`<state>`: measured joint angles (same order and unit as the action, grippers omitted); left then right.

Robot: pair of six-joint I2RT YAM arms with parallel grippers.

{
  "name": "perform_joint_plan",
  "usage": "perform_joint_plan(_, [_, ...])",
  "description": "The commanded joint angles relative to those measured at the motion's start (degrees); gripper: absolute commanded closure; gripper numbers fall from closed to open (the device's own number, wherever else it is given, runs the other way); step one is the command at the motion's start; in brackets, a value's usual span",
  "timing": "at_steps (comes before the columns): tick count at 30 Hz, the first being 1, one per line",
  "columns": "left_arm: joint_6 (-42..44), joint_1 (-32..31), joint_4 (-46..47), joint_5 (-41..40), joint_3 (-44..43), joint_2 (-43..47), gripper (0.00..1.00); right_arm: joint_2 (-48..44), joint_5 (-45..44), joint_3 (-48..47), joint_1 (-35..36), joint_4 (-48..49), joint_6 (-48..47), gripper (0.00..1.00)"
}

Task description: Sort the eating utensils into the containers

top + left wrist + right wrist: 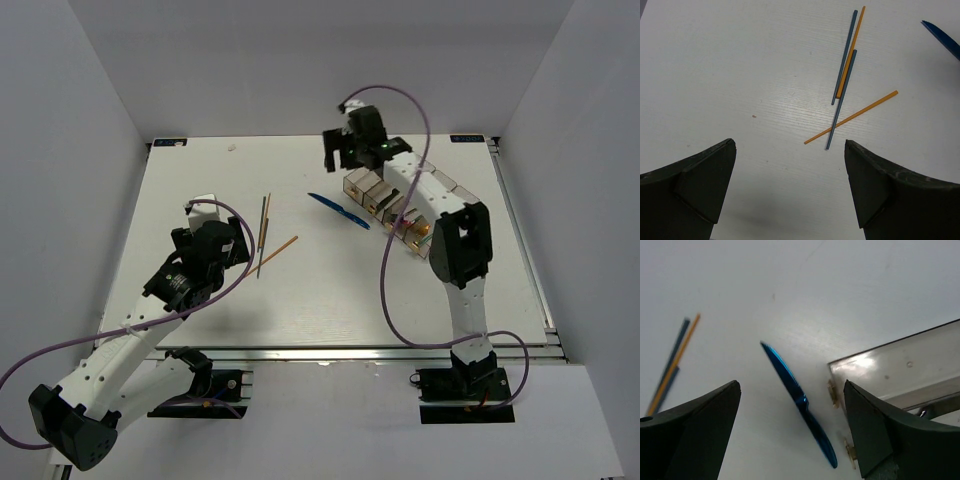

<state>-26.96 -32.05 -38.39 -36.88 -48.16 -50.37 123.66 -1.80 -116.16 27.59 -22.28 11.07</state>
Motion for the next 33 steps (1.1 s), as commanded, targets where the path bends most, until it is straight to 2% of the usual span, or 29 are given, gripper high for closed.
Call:
perform_joint_plan(1, [0.3,0.1,0.7,0.1,0.4,0.3,0.02,2.1,-3.7,-0.7,5.4,-10.9,-18.1,0.12])
perform_joint_plan(4, [0.2,0.1,0.5,0.1,0.4,0.3,0.02,3.3,-3.2,-0.5,6.3,-13.2,-23.4,0.28])
perform_joint_plan(5, [0.2,0.1,0.5,0.0,0.4,0.4,0.02,4.1,-3.0,-0.9,6.3,-14.2,-25.2,0.28])
perform_joint_plan(15, [0.2,0.1,0.5,0.0,0.4,0.4,0.02,7.4,-0.4,0.7,5.7,-20.8,-33.1,0.29])
perform_joint_plan(26, [0.2,0.1,0.7,0.0,0.4,0.4,0.02,10.4,3.9,0.6,3.1,-22.3,-33.0,0.3])
perform_joint_plan(33, [0.2,0.1,0.6,0.0,0.5,0.3,0.02,13.1,8.1,0.1,2.6,-24.7,-32.8,0.38])
